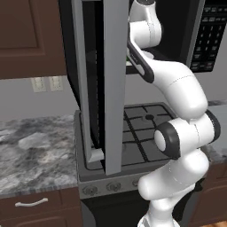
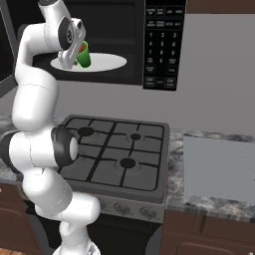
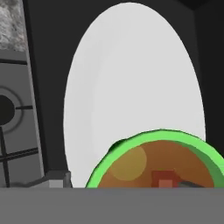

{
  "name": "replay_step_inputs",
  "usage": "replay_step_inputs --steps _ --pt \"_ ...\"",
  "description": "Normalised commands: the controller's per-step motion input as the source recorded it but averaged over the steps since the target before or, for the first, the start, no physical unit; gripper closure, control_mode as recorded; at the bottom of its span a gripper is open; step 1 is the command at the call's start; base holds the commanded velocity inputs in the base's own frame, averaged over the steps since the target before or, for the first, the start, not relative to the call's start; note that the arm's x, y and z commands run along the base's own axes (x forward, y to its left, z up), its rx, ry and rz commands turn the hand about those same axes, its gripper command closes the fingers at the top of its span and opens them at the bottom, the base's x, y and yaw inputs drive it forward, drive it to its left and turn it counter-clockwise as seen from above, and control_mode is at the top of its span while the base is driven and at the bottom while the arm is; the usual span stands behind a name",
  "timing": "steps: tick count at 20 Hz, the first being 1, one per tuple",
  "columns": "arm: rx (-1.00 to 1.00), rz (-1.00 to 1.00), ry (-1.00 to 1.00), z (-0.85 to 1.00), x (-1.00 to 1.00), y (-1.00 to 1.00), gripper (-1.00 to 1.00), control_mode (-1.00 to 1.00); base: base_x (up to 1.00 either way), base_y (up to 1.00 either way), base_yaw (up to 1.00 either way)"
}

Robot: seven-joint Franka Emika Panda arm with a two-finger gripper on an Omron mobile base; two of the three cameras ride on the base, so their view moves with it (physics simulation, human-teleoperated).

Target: Place the microwavable item in the microwave. Then, close the microwave door and press the start button.

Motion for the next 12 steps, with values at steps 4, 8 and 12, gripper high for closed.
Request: replay_step_inputs --steps 4,8,12 --pt "0.00 0.00 -0.10 0.00 -0.15 0.00 -1.00 -1.00 0.00 0.00 0.00" --pt "0.00 0.00 -0.17 0.00 -0.31 0.00 -1.00 -1.00 0.00 0.00 0.00" --pt "-0.01 0.00 -0.18 0.00 -0.16 0.00 -1.00 -1.00 0.00 0.00 0.00"
